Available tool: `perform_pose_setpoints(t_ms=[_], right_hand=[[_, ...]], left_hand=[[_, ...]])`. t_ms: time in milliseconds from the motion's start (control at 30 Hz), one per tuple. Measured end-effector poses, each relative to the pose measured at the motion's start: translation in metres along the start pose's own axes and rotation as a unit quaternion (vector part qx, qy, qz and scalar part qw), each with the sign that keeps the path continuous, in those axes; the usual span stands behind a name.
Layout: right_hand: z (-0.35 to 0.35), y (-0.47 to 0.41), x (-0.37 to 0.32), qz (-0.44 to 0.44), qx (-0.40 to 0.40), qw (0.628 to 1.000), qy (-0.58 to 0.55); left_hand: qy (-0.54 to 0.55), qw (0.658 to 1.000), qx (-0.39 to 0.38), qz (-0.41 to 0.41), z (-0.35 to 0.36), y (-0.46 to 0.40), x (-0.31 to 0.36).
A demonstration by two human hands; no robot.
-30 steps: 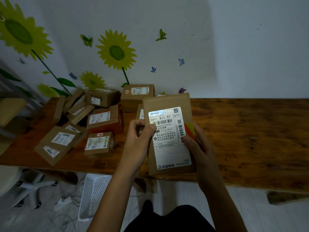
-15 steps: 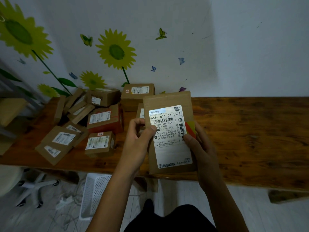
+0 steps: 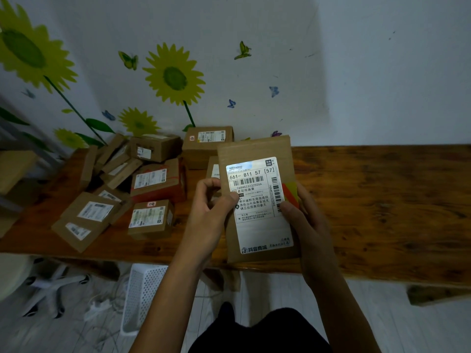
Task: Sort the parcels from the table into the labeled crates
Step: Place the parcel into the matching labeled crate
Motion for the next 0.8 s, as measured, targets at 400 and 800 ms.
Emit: perform_pose_setpoints(t_ms=[400,800], right_hand=[[-0.0016,0.0007,0.0011,0.01,0.01,1.0,-0.012],[-0.0015,-0.0005,0.0049,0.013,0.015,1.0,-0.017]], left_hand=[[-0.004,0.999,-0.044,0.011,0.0045,0.0018,0.0015],[-0.023,0.998,-0.059,0.006,0.0041,0.0042,0.0022]])
Point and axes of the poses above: each hand's wrist, its own y-axis away from the middle knuckle, its own z-axis out of the palm, x = y × z, the point moved 6 cm from there along -y, towards the middle knuckle, and after that the axes turned 12 degrees about z, right-handed, at the moved point
